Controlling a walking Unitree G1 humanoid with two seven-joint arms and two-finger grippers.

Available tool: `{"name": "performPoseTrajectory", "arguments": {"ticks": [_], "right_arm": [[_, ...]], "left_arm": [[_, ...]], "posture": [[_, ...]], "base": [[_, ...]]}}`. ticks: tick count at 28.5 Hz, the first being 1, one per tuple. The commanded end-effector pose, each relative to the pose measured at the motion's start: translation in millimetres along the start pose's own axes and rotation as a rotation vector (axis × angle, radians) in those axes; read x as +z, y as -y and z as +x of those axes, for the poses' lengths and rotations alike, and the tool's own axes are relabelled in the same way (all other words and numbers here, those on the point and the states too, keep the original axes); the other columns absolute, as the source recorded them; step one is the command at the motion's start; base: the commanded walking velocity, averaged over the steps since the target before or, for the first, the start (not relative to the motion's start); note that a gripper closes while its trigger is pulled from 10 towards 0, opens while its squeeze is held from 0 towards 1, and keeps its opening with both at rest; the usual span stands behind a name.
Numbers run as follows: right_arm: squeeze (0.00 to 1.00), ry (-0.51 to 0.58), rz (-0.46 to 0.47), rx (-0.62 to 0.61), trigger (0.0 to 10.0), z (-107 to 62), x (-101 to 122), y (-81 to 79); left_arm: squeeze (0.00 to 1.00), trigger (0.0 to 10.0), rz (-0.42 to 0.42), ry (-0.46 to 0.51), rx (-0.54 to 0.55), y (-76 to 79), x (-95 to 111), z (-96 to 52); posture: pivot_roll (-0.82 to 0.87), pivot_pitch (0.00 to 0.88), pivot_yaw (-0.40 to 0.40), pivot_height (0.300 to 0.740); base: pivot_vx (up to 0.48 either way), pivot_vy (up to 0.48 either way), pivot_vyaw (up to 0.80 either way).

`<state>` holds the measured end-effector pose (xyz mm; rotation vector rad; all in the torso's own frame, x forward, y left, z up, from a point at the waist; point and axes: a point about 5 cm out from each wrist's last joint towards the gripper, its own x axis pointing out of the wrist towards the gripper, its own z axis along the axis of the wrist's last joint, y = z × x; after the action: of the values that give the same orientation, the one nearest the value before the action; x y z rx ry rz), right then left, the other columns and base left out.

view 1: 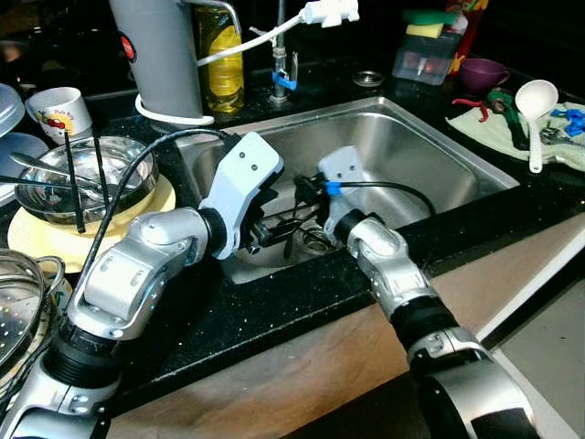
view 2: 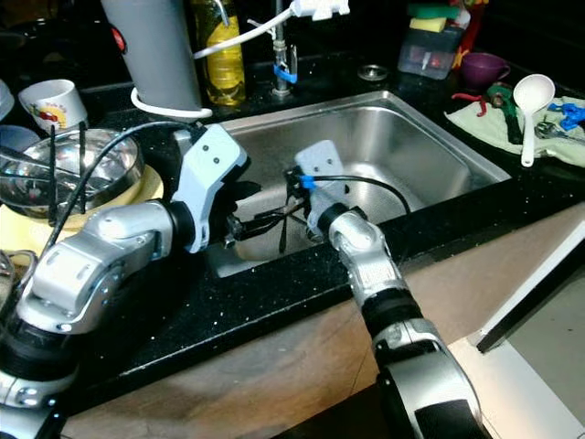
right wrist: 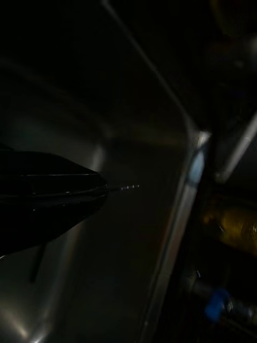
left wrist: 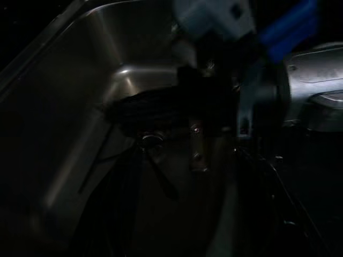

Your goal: Kitchen organization

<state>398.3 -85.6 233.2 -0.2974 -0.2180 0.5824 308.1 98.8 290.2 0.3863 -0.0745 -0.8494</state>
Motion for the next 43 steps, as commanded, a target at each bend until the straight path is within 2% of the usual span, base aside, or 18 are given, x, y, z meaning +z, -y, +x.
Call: {"name": "performPoseTrajectory", "arguments": {"ticks": [1, 14, 15, 18, 19, 20, 21, 22, 26, 28, 30, 31, 32, 33, 35, 36, 40, 43], "right_arm": [[0.0, -0.1, 0.0, 0.029, 10.0, -2.6, -18.8, -5.6], [0.0, -0.178, -0.02, 0.026, 10.0, -1.1, -22.1, 3.4], [0.86, -0.18, -0.016, 0.021, 10.0, -0.8, -21.4, 4.6], [0.86, -0.182, -0.016, 0.016, 10.0, -0.7, -20.9, 5.5], [0.89, -0.172, -0.016, -0.003, 10.0, -0.1, -17.9, 8.9], [0.89, -0.166, -0.015, -0.013, 10.0, 0.1, -16.3, 10.4], [0.7, -0.158, -0.013, -0.023, 10.0, 0.3, -14.6, 12.0], [0.0, -0.136, -0.006, -0.042, 10.0, 0.5, -10.7, 15.1], [0.0, -0.024, 0.058, -0.126, 10.0, 0.3, 7.8, 28.1], [0.0, 0.137, 0.186, -0.222, 10.0, -4.0, 29.8, 40.5], [0.0, 0.268, 0.317, -0.265, 10.0, -11.5, 46.1, 46.1], [0.0, 0.309, 0.367, -0.264, 10.0, -14.8, 51.2, 46.0], [0.0, 0.309, 0.367, -0.264, 10.0, -14.8, 51.2, 46.0], [0.0, 0.342, 0.413, -0.248, 10.0, -18.1, 55.3, 44.3], [0.0, 0.421, 0.575, -0.124, 10.0, -33.2, 63.6, 31.6], [0.0, 0.444, 0.617, -0.061, 10.0, -41.7, 65.6, 24.3], [0.0, 0.444, 0.624, 0.009, 10.0, -60.0, 61.3, 11.0], [0.0, 0.416, 0.636, -0.006, 10.0, -77.9, 50.8, 1.0]], "left_arm": [[0.0, 10.0, 0.013, -0.019, -0.017, 2.5, -0.8, -0.9], [0.0, 10.0, 0.019, -0.027, -0.009, 2.8, 0.1, 0.0], [0.0, 10.0, 0.018, -0.027, -0.008, 2.7, 0.0, 0.0], [0.0, 10.0, 0.018, -0.027, -0.007, 2.7, 0.0, 0.0], [0.0, 10.0, 0.022, -0.022, 0.001, 2.0, 0.4, 0.0], [0.0, 10.0, 0.025, -0.018, 0.006, 1.6, 0.6, 0.0], [0.0, 10.0, 0.027, -0.012, 0.011, 1.1, 1.1, 0.2], [0.0, 10.0, 0.028, -0.001, 0.024, 0.0, 1.9, 0.6], [0.0, 10.0, 0.021, 0.029, 0.066, -3.4, 4.5, 2.4], [0.0, 10.0, -0.005, 0.06, 0.083, -3.6, 7.3, 3.3], [0.0, 10.0, -0.034, 0.092, 0.082, -0.9, 9.3, 4.0], [0.0, 10.0, -0.048, 0.102, 0.078, 0.9, 9.8, 4.3], [0.0, 10.0, -0.048, 0.102, 0.078, 0.9, 9.8, 4.3], [0.0, 10.0, -0.07, 0.112, 0.076, 2.7, 9.9, 4.6], [0.0, 10.0, -0.159, 0.192, 0.03, 10.0, 13.6, 2.7], [0.0, 10.0, -0.189, 0.222, 0.003, 13.4, 14.7, 0.3], [0.0, 10.0, -0.239, 0.246, -0.025, 16.3, 12.9, -5.3], [0.0, 10.0, -0.271, 0.253, 0.035, 10.2, 9.3, -10.3]], "posture": [[-0.06, 0.179, -0.009, 0.74], [-0.06, 0.179, -0.006, 0.74], [-0.06, 0.179, -0.006, 0.74], [-0.06, 0.179, -0.006, 0.74], [-0.06, 0.179, -0.006, 0.74], [-0.06, 0.179, -0.006, 0.74], [-0.06, 0.179, -0.006, 0.74], [-0.06, 0.179, -0.006, 0.74], [-0.07, 0.174, -0.005, 0.74], [-0.06, 0.172, -0.005, 0.74], [-0.07, 0.168, -0.003, 0.74], [-0.07, 0.168, -0.003, 0.74], [-0.07, 0.168, -0.003, 0.74], [-0.07, 0.168, -0.003, 0.74], [-0.07, 0.168, -0.003, 0.74], [-0.08, 0.164, -0.003, 0.74], [-0.08, 0.164, -0.003, 0.74], [-0.08, 0.156, -0.009, 0.74]], "base": [[0.0, 0.0, 0.0], [0.0, 0.0, 0.0], [0.0, 0.0, 0.0], [0.0, 0.0, 0.0], [0.0, 0.0, 0.0], [0.0, 0.0, 0.0], [0.0, 0.0, 0.0], [0.0, 0.0, 0.0], [0.0, 0.0, 0.0], [0.0, 0.0, 0.0], [0.0, 0.0, 0.0], [0.0, 0.0, 0.0], [0.0, 0.0, 0.0], [0.0, 0.0, 0.0], [0.0, 0.0, 0.0], [0.0, 0.0, 0.0], [0.0, 0.0, 0.0], [0.0, 0.0, 0.0]]}}
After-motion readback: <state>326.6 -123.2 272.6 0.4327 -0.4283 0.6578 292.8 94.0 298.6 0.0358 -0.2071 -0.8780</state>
